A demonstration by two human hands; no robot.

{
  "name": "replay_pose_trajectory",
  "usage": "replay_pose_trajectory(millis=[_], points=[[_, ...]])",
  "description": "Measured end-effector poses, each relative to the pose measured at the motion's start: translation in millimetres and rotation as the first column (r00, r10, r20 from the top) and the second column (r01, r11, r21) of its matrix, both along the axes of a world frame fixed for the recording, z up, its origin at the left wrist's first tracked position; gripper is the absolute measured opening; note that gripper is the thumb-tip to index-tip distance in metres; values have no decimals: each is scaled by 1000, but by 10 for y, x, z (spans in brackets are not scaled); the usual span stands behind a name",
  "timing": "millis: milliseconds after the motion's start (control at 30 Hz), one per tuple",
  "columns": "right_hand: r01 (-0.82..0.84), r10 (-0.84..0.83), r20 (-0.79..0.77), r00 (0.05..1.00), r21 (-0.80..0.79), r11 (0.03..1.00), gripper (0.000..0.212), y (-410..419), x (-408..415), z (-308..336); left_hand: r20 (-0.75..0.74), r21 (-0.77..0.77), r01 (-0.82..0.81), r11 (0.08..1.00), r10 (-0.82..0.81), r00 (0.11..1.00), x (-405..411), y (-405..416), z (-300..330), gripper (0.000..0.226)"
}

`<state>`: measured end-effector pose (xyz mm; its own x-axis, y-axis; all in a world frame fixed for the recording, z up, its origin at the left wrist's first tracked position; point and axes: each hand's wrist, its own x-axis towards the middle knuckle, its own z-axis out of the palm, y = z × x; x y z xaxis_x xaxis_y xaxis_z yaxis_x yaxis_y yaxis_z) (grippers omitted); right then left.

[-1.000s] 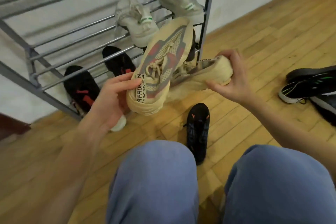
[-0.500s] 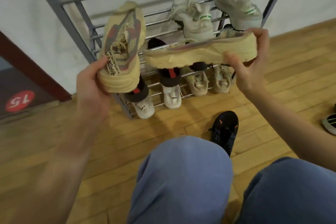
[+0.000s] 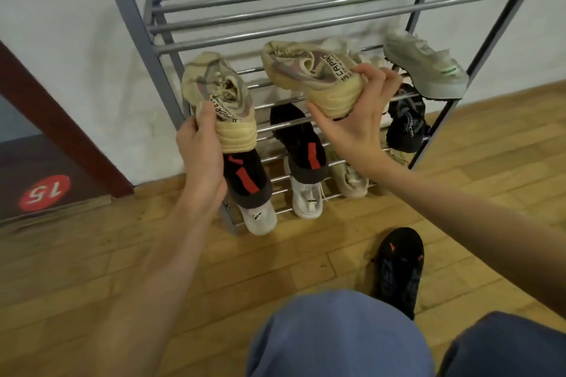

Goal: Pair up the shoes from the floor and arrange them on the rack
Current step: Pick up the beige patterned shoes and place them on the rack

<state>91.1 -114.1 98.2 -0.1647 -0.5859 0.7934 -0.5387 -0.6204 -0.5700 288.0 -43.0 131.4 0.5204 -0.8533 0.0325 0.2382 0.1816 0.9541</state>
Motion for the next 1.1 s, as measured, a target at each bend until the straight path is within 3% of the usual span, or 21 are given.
replay_pose_trajectory(millis=[333,667,833,1000,1100], points=[[9,-13,42,999,94,996,75,-390,356,-153,-17,82,27,996,-26,1000,189,-446,-5,20],[94,-30,-267,963,231,969,75,-305,328,-262,-38,192,86,978,-80,996,184,-297,-20,20],[24,67,-359,931,243,970,75,-223,209,-294,128,198,29,980,-55,990,58,-122,18,2],[-133,171,-551,817,109,985,59,75,-165,-418,283,63,-80,995,59,957,-94,161,-159,25],[-214,223,-623,749,91,973,43,288,-482,-624,473,-41,-291,956,275,837,-230,324,-482,40]])
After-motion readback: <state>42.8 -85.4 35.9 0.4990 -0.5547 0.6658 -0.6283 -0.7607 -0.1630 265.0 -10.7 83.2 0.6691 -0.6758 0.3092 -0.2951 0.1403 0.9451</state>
